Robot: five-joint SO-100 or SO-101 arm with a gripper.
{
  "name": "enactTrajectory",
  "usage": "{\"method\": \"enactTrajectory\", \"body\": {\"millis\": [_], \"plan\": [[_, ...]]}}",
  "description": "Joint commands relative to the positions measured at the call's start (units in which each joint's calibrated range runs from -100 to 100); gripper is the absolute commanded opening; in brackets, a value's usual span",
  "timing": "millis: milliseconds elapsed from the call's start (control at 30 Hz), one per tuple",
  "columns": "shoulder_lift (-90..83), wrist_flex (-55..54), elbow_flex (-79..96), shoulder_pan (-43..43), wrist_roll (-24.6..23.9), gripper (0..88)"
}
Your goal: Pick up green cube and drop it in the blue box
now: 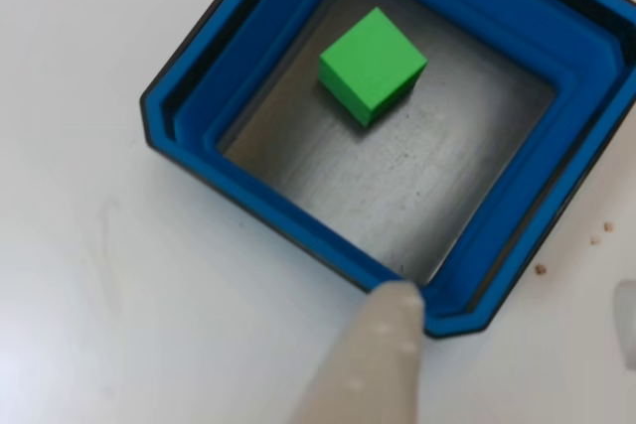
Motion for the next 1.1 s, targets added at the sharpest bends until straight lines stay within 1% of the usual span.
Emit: {"method": "enactTrajectory", "body": {"millis": [0, 333, 767, 900, 1067], "plan": [[-12.12, -1.45, 7.88, -1.20, 0.05, 14.6], [-29.76, -2.76, 26.37, -3.57, 0.05, 14.5], [-51.25, -23.22, 61.92, -3.95, 0.10, 14.5], [-58.94, -26.32, 71.89, -3.95, -0.15, 14.5], [-69.64, -27.06, 82.75, -3.95, -0.10, 14.5]]}}
